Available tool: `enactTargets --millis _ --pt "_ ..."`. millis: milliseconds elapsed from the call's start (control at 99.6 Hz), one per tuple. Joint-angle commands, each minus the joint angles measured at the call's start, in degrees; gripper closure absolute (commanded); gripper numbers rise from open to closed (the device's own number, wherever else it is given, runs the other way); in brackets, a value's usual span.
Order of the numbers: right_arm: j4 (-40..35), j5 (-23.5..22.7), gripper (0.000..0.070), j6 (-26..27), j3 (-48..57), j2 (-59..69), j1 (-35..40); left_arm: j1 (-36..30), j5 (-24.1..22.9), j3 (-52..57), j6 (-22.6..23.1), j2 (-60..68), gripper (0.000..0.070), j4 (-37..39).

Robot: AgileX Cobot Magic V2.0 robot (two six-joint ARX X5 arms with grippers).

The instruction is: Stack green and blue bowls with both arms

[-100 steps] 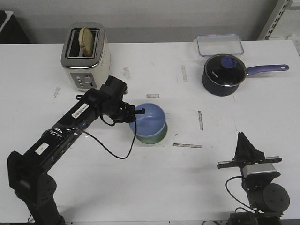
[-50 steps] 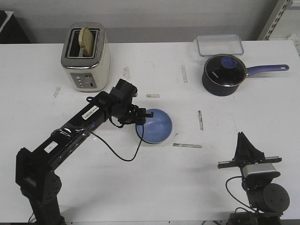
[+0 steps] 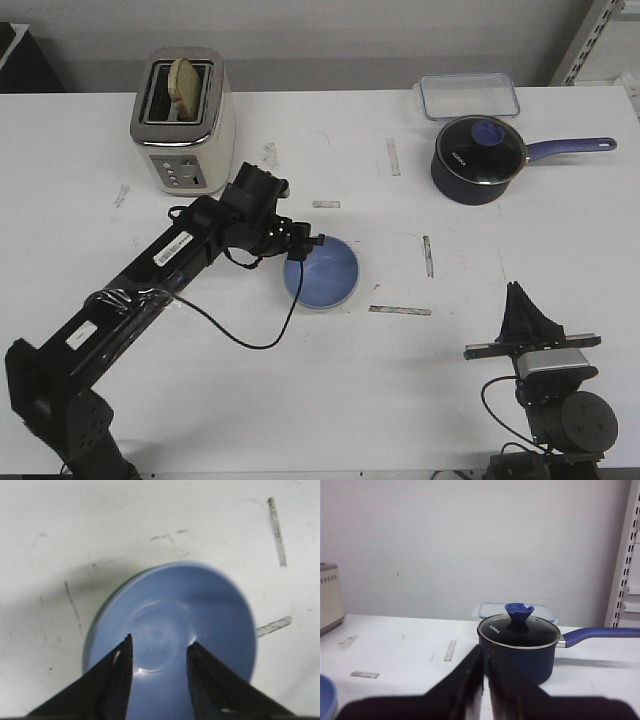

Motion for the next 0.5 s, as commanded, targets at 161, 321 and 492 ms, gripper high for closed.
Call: enactTargets --millis 161,321,492 --pt "0.66 0.13 0.0694 0.74 0.15 -0.11 0.07 0.66 -0.07 -4.48 13.73 -6.19 0.049 10.01" --pt "0.66 0.13 0.0694 0.74 0.15 -0.11 0.07 1.75 -2.19 -12.68 21.44 -13.07 0.0497 21.31" --pt "0.66 0.13 0.0694 0.74 0.15 -0.11 0.07 3.15 -6.75 -25.31 22.18 -22.12 0.0598 37.77"
